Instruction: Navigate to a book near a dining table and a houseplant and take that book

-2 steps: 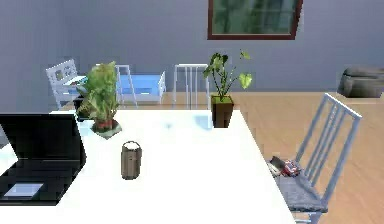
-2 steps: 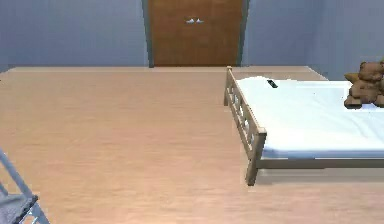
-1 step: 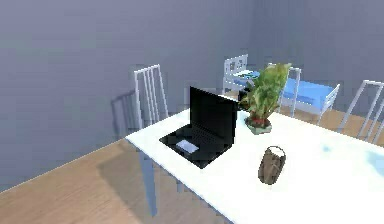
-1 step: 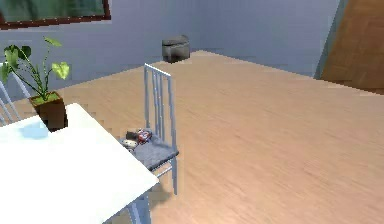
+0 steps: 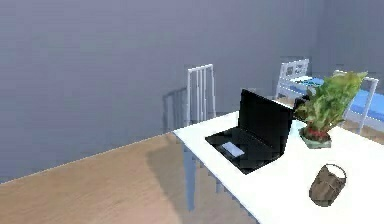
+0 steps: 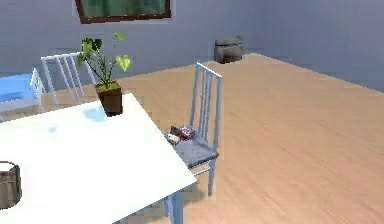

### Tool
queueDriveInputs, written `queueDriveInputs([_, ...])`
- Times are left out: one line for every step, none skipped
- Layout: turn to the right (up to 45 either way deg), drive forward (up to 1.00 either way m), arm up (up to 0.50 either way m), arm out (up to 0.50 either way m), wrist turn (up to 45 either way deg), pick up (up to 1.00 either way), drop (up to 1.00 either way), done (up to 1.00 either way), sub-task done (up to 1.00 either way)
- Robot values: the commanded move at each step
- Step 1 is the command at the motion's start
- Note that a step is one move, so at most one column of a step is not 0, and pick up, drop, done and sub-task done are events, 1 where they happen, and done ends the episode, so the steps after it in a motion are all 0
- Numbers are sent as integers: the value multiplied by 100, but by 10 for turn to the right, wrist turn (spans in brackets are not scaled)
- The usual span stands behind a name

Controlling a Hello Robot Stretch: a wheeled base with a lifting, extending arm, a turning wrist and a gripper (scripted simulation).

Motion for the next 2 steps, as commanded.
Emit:
queueDriveInputs([450,0,0,0,0,0,0,0,0])
queueDriveInputs([450,0,0,0,0,0,0,0,0])
